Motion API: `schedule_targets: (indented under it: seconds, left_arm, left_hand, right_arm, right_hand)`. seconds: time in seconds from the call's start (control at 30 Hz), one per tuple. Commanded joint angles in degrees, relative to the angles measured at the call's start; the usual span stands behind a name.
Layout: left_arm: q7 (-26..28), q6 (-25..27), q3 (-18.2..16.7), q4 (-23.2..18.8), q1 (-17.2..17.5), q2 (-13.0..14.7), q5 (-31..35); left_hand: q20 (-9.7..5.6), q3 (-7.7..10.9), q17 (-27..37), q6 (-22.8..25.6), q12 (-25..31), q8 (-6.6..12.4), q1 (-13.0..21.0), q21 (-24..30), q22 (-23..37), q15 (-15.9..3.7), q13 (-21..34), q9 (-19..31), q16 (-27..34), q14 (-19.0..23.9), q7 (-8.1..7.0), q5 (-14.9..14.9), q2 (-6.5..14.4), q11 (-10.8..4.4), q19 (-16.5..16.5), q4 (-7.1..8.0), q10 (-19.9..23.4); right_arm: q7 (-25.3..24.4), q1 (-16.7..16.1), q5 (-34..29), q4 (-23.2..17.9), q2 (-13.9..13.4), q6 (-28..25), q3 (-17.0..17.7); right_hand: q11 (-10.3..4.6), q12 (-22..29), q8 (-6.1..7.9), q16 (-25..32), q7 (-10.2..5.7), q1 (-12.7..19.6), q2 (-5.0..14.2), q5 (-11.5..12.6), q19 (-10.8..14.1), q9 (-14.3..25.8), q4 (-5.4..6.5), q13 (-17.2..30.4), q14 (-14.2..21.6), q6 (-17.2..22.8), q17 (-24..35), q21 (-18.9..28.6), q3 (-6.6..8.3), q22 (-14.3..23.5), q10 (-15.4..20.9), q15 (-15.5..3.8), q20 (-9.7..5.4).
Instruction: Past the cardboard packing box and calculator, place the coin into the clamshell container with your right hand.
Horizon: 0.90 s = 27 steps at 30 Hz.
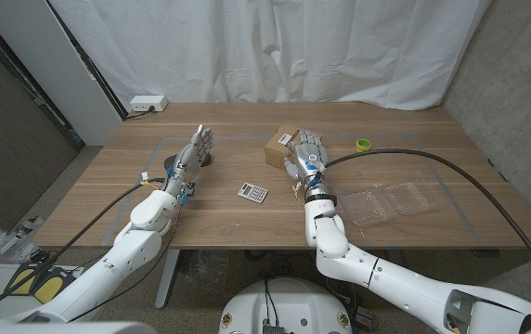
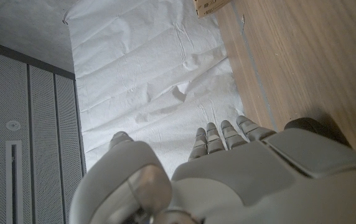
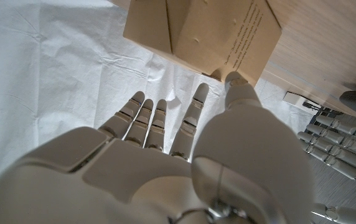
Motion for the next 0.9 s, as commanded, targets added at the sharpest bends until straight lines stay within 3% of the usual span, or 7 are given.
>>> schedule_targets:
  seconds: [0.03,0.7,0.9]
  left_arm:
    - [-0.8,0.1,0.3,1.6,-1.1,-0.6,-0.3]
    - [-3.1,-0.2,1.0,5.5,-3.6,-1.9,-0.9]
    - [-3.2,-0.5,0.9,5.8,-3.7,-2.0,-1.0]
  left_hand:
    - [-0.71,-0.39,0.2,0.3,-0.1,0.04,0.4,0.1,0.3,0.30,0.3,0.3,0.0,-0.2,0.00,-0.3,0.0,0.10,-0.4,0.04,0.2]
    - [-0.74,-0.62,0.2,0.3,-0.1,0.02,0.5,0.1,0.3,0.36,0.3,0.3,0.0,-0.3,0.02,-0.4,0.1,-0.13,-0.3,0.05,0.1]
    - [-0.75,-0.66,0.2,0.3,-0.1,0.00,0.5,0.1,0.3,0.43,0.3,0.3,-0.1,-0.3,0.00,-0.5,0.2,0.06,-0.3,0.05,0.1]
  right_arm:
    - [0.3,0.7,0.7,1.2,0.3,0.4,-0.3]
    - [-0.8,1.0,2.2,2.8,0.8,0.4,-0.7]
    - [-2.1,0.9,2.6,2.7,0.3,1.2,-0.4]
  right_hand:
    - [-0.14,0.1,0.46,0.2,0.09,0.0,0.44,0.3,0.6,0.4,-0.03,0.1,0.6,0.2,0.3,0.2,-0.03,0.2,0.6,0.04,-0.16]
    - [-0.10,-0.1,1.11,0.0,-0.02,0.0,0.72,0.1,0.8,1.2,-0.01,0.1,0.8,0.1,0.4,0.1,-0.14,0.2,0.9,0.02,-0.04]
    - [-0.53,0.1,2.18,0.0,-0.24,0.1,0.66,0.0,1.3,1.7,-0.15,0.1,1.6,1.6,0.3,0.2,-0.24,0.2,1.9,-0.13,0.04]
